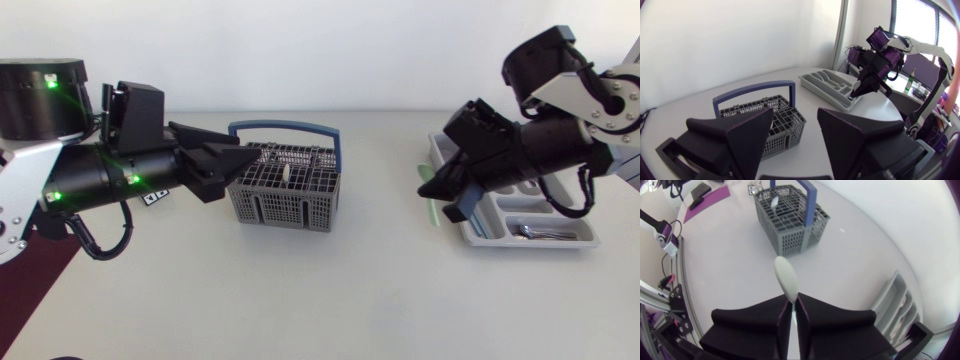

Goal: Transfer all utensils from the basket to the drawer tray.

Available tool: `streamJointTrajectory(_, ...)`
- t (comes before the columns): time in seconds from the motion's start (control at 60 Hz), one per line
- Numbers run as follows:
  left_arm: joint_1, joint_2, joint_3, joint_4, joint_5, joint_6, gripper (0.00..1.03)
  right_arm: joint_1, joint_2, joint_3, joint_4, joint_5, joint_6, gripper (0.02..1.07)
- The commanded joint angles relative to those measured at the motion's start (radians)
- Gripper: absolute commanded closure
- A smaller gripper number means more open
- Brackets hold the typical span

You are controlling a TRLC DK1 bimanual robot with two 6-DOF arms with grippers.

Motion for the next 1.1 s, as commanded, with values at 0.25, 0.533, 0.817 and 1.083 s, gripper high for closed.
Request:
streamJointTrajectory(0.25, -0.004, 0.080, 0.009, 0.007, -0.024, 0.034, 0.41, -0.348, 0.001, -0.102, 0.008, 0.105, -0.498, 0.96)
streamJointTrajectory(0.533, -0.033, 0.112, 0.013, 0.012, -0.060, 0.040, 0.41, -0.544, 0.143, -0.171, 0.276, 0.220, -0.734, 0.96)
streamJointTrajectory(0.817, -0.056, 0.135, 0.020, 0.010, -0.095, 0.045, 0.41, -0.670, 0.369, -0.124, 0.459, 0.289, -0.860, 0.96)
streamJointTrajectory(1.083, -0.058, 0.143, 0.020, 0.015, -0.101, 0.049, 0.41, -0.707, 0.459, -0.125, 0.586, 0.337, -0.931, 0.96)
